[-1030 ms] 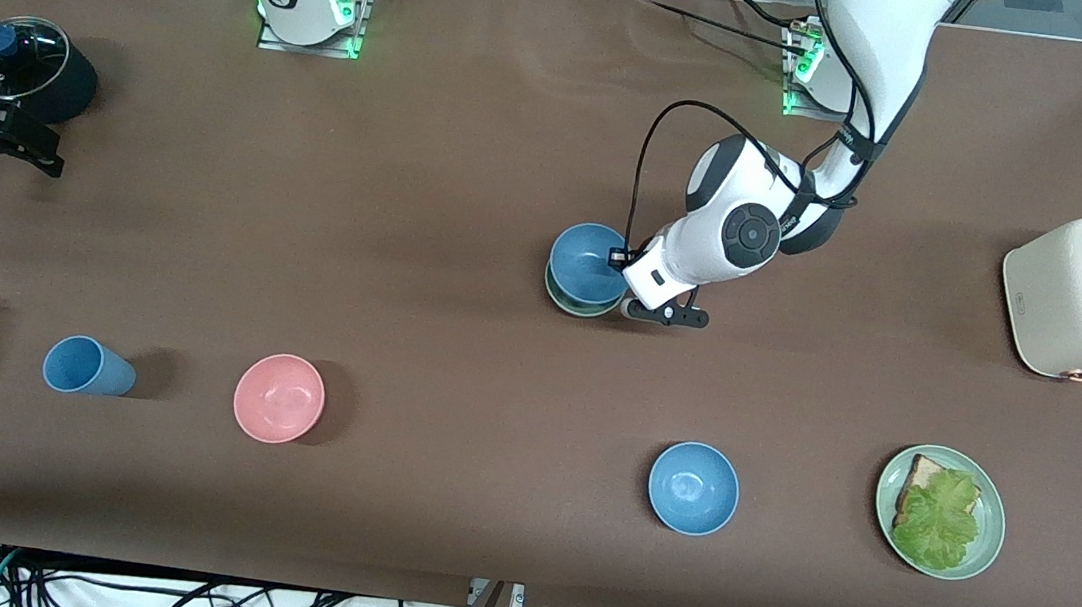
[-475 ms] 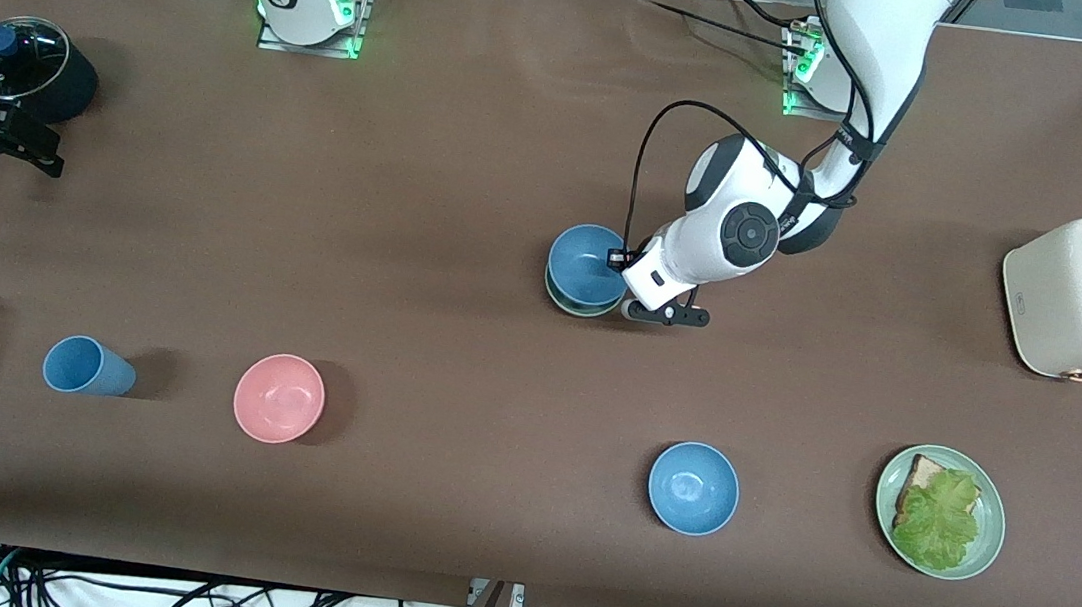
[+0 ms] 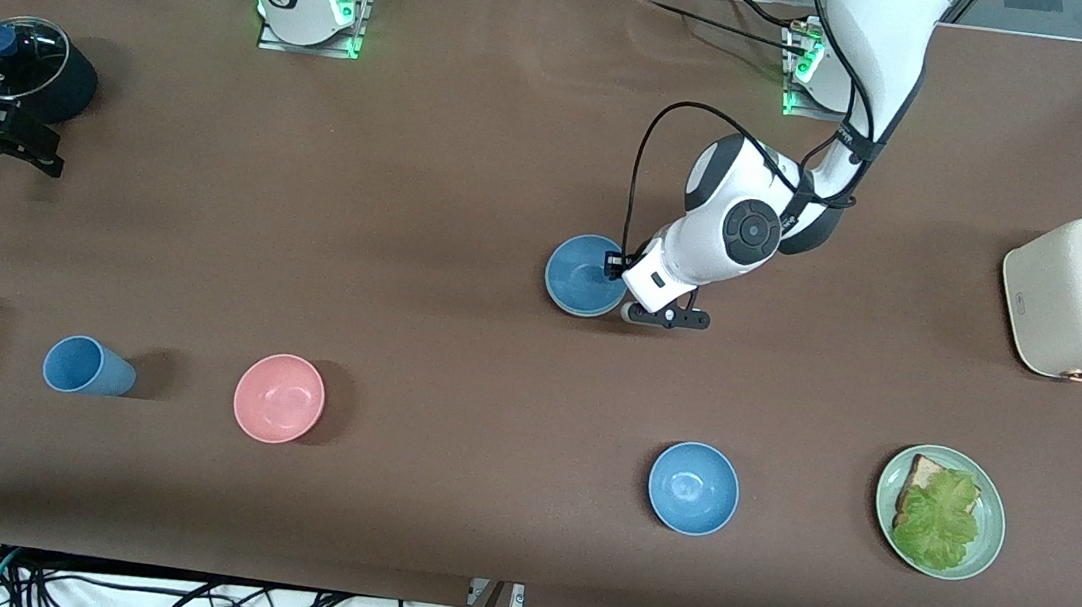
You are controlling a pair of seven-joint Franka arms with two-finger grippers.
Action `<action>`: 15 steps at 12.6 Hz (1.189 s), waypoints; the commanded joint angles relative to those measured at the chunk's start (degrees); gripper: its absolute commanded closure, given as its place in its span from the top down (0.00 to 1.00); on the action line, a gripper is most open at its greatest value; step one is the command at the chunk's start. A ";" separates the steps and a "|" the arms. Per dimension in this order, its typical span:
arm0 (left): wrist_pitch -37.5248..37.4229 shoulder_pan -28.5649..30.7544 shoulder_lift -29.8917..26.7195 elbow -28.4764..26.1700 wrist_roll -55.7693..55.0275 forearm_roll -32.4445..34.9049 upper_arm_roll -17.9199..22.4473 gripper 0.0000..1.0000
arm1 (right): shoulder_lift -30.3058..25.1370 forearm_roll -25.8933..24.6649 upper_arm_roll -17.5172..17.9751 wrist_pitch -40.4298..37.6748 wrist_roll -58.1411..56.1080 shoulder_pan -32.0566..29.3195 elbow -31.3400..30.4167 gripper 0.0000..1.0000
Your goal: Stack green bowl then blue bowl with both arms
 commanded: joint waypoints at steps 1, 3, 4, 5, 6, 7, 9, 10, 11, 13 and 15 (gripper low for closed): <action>-0.71 1.56 -3.97 -0.42 -0.32 1.70 0.04 1.00 | -0.61 -0.72 0.21 0.02 -0.77 -0.38 -0.57 1.00; -4.37 5.34 -7.57 -0.95 -0.59 1.70 0.04 1.00 | -0.61 -0.72 0.21 0.11 -0.77 -0.38 -0.57 1.00; -7.54 8.23 -9.24 -0.95 -0.32 1.70 0.04 1.00 | -0.70 -0.72 0.21 0.11 -0.77 -0.38 -0.57 1.00; -9.92 11.04 -11.26 -0.95 -0.50 1.70 0.13 1.00 | -0.61 -0.72 0.29 0.11 -0.77 -0.38 -0.57 1.00; -12.12 13.33 -12.85 -0.95 -0.58 1.61 0.48 1.00 | -0.61 -0.72 0.29 0.02 -0.77 -0.38 -0.57 1.00; -14.75 15.44 -14.17 -0.87 -0.06 1.70 1.44 1.00 | -0.70 -0.72 0.29 0.11 -0.77 -0.38 -0.57 1.00; -21.77 16.78 -17.33 0.18 3.79 4.40 4.86 1.00 | -0.61 -0.72 0.29 0.02 -0.77 -0.38 -0.57 1.00; -26.42 17.48 -18.56 2.10 5.46 9.99 5.49 1.00 | -0.70 -0.72 0.29 0.02 -0.77 -0.38 -0.57 1.00; -31.16 18.44 -19.19 5.69 5.83 16.14 5.58 1.00 | -0.61 -0.72 0.29 0.02 -0.77 -0.38 -0.57 1.00; -40.91 18.98 -19.37 13.69 5.92 25.30 5.41 1.00 | -0.61 -0.72 0.29 0.02 -0.77 -0.38 -0.49 1.00; -48.76 19.33 -19.37 19.15 8.19 27.89 5.93 1.00 | -0.61 -0.72 0.38 0.02 -0.69 -0.38 -0.57 1.00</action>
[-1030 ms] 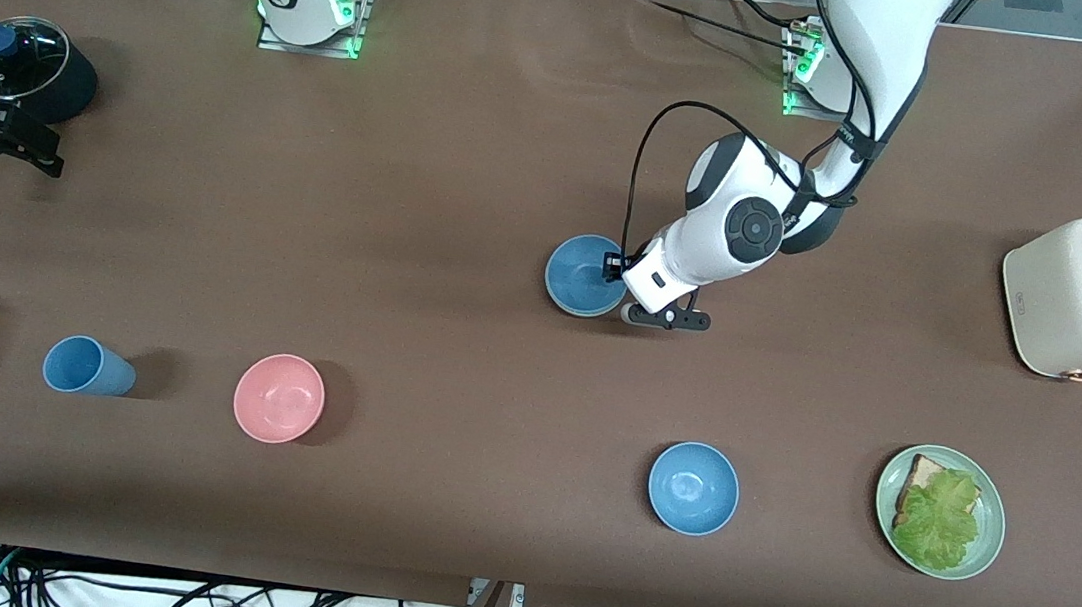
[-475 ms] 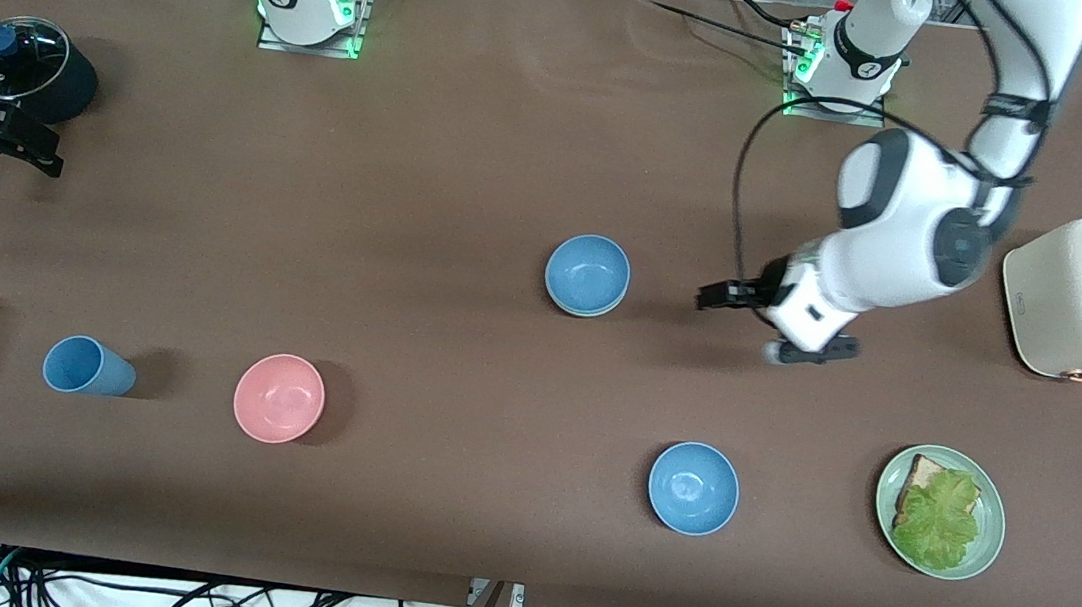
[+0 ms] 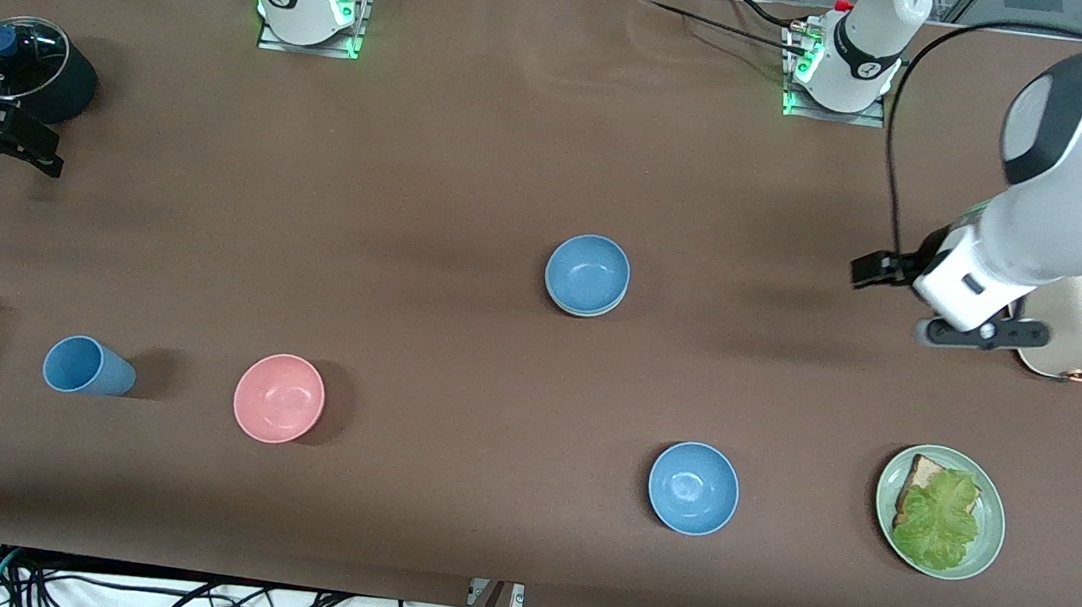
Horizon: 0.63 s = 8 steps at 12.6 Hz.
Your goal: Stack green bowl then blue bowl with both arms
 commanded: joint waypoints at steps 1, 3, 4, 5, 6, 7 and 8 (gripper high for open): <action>-6.27 0.66 0.96 6.71 3.80 2.61 1.20 1.00 | -0.63 -0.71 0.42 0.02 -0.69 -0.36 -0.57 1.00; -7.24 0.58 -0.26 6.99 4.77 2.00 3.40 1.00 | -0.63 -0.71 0.42 0.02 -0.60 -0.28 -0.57 1.00; -7.16 -0.29 -0.27 6.99 6.43 1.38 4.97 1.00 | -0.63 -0.71 0.42 0.10 -0.60 -0.28 -0.57 1.00; -7.07 -0.48 -0.36 6.99 6.71 0.33 5.16 1.00 | -0.63 -0.71 0.42 0.10 -0.51 -0.28 -0.57 1.00; -6.81 -0.39 -0.36 6.99 6.71 0.06 5.08 1.00 | -0.63 -0.71 0.42 0.02 -0.51 -0.28 -0.49 1.00; -6.80 -0.39 -0.36 6.90 6.71 -0.81 4.99 1.00 | -0.63 -0.80 0.42 0.02 -0.51 -0.28 -0.57 1.00; -6.89 -0.48 -0.27 6.98 6.45 -0.91 4.82 1.00 | -0.63 -0.80 0.34 0.10 -0.60 -0.28 -0.57 1.00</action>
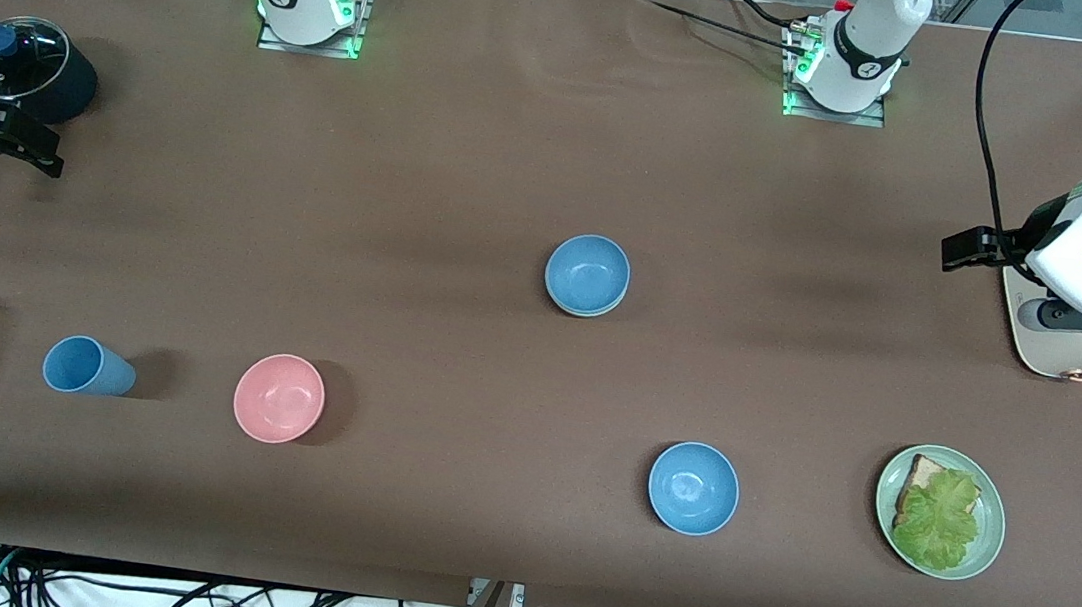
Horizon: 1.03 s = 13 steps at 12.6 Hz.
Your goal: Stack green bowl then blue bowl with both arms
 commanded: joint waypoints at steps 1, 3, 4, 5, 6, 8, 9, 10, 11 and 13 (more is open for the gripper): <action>-0.93 -0.46 0.21 1.09 0.95 -1.15 -0.65 1.00 | -0.64 -0.80 0.31 0.10 -0.68 -0.36 -0.57 1.00; -1.01 -0.46 0.21 1.09 1.38 -1.24 -1.62 1.00 | -0.64 -0.80 0.31 0.02 -0.69 -0.37 -0.57 1.00; -1.02 -0.37 0.21 1.09 1.39 -1.24 -2.67 1.00 | -0.64 -0.80 0.31 0.10 -0.69 -0.37 -0.57 1.00; -0.93 -0.37 0.12 1.18 1.47 -1.24 -2.85 1.00 | -0.64 -0.80 0.31 0.10 -0.69 -0.28 -0.57 1.00; -0.75 -0.46 0.12 1.18 1.56 -1.94 -3.03 1.00 | -0.64 -0.71 0.39 0.10 -0.69 -0.28 -0.48 1.00; -0.05 -0.37 0.21 1.79 1.48 -2.91 -3.03 1.00 | -0.55 -0.71 0.48 0.10 -0.51 -0.19 -0.48 1.00; -0.05 -0.37 0.21 1.88 1.47 -2.91 -3.03 1.00 | -0.63 -0.71 0.48 0.10 -0.60 -0.19 -0.48 1.00; 0.04 -0.29 0.21 1.88 1.47 -3.00 -2.94 1.00 | -0.64 -0.71 0.48 0.10 -0.60 -0.19 -0.48 1.00; 0.04 0.06 0.12 1.88 1.47 -3.00 -2.94 1.00 | -0.64 -0.71 0.48 0.10 -0.60 -0.19 -0.48 1.00; 0.04 0.33 0.12 1.88 1.47 -3.00 -2.94 1.00 | -0.55 -0.71 0.40 0.10 -0.60 -0.19 -0.48 1.00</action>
